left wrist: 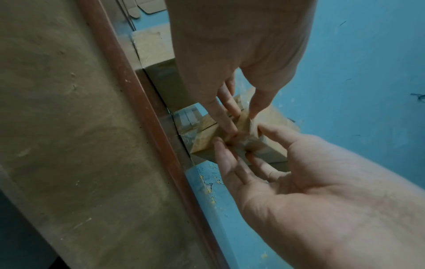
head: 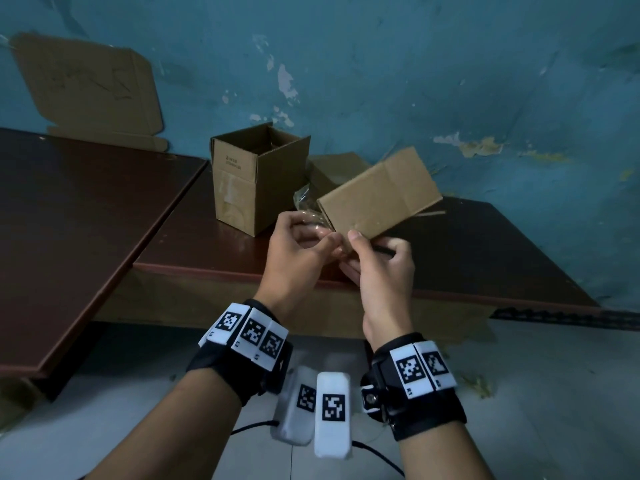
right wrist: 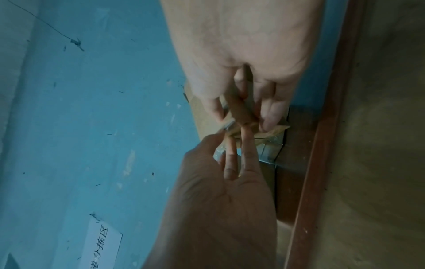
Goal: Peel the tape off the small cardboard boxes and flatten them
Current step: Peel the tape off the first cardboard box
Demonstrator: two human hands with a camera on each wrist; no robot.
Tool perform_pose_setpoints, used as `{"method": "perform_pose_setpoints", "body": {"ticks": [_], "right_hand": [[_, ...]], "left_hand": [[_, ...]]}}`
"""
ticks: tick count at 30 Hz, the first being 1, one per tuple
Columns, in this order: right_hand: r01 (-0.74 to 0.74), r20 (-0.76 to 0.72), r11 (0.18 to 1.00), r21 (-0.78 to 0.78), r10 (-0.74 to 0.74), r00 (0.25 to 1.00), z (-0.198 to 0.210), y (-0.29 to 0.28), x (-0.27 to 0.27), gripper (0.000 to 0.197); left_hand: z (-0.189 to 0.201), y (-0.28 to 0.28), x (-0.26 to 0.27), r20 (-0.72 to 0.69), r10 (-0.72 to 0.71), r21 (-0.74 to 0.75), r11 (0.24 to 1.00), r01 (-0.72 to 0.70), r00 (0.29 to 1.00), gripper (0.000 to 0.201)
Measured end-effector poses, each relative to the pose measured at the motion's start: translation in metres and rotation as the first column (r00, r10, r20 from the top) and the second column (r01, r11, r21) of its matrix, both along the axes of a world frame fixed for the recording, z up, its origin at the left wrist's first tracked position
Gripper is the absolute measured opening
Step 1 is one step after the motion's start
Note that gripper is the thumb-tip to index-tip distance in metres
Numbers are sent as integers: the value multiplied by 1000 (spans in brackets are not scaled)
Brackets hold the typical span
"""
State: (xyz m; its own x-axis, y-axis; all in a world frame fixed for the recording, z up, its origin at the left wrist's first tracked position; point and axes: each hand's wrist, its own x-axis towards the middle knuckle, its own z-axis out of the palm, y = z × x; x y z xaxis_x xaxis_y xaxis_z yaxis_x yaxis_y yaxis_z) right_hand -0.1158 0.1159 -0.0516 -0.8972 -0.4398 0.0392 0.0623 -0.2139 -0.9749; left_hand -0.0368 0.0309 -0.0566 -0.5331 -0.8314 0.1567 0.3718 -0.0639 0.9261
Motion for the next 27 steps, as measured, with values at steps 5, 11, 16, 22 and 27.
{"method": "perform_pose_setpoints", "body": {"ticks": [5, 11, 16, 22, 27], "right_hand": [[-1, -64, 1000, 19, 2, 998, -1, 4, -3, 31], [47, -166, 996, 74, -34, 985, -5, 0, -5, 31], [101, -287, 985, 141, -57, 956, -6, 1, -4, 50], [162, -397, 965, 204, -70, 915, -2, 6, -6, 40], [166, -459, 959, 229, -44, 887, -2, 6, -2, 39]], "left_hand": [[-3, -1, -1, 30, 48, 26, 998, -49, 998, 94], [-5, -3, -1, 104, -4, -37, 999, 8, 995, 57], [-5, -3, -1, 143, -15, -46, 999, 22, 990, 49], [-3, -3, 1, 143, -30, -23, 999, 34, 989, 52], [-4, -10, 2, 182, 42, -18, 999, -39, 982, 48]]}}
